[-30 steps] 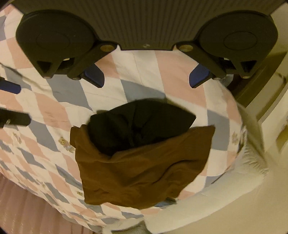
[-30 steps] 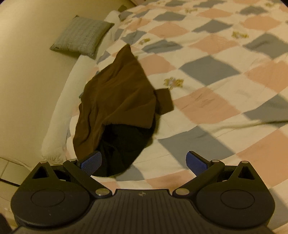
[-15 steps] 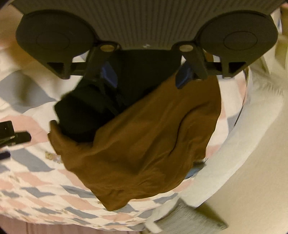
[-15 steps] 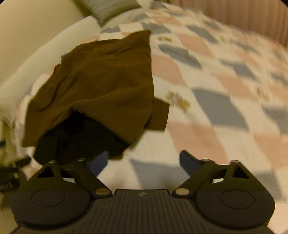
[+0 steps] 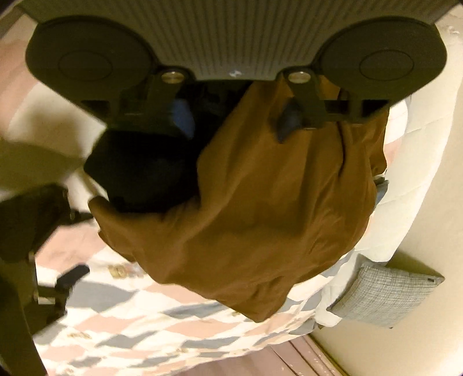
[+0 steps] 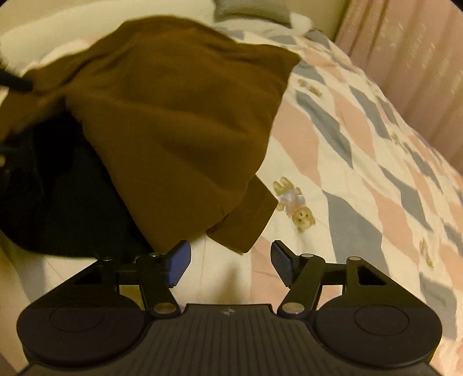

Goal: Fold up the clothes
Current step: 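Grasp the brown shirt with the left gripper while the right gripper grasps it too, then lift the brown shirt up with both grippers and shake it out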

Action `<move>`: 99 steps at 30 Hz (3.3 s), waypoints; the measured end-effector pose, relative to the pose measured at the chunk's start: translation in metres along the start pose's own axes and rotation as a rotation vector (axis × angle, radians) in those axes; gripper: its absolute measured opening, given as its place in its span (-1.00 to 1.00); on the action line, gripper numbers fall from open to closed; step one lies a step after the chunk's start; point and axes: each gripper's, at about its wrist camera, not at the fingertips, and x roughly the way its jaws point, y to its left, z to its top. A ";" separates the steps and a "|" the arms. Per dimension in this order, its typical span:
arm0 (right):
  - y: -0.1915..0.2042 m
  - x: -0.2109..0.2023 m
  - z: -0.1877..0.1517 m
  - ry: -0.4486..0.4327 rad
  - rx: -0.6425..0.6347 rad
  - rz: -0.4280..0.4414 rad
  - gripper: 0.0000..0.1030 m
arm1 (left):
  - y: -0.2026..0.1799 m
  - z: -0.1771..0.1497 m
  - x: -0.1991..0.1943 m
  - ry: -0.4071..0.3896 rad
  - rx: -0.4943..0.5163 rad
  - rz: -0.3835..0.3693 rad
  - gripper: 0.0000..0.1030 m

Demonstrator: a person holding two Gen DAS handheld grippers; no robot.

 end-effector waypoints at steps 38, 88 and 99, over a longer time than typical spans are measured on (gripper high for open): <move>0.021 -0.112 0.089 -0.280 -0.073 0.542 0.38 | 0.015 -0.032 -0.130 -0.012 -0.137 0.138 -0.21; -0.023 -0.023 0.078 -0.671 -0.690 -0.239 -0.99 | 0.102 -0.010 -0.109 -0.093 -0.537 0.373 -0.96; -0.057 -0.245 0.022 -0.794 -0.465 -0.394 -0.99 | 0.068 0.051 -0.322 -0.499 -0.370 0.599 -0.95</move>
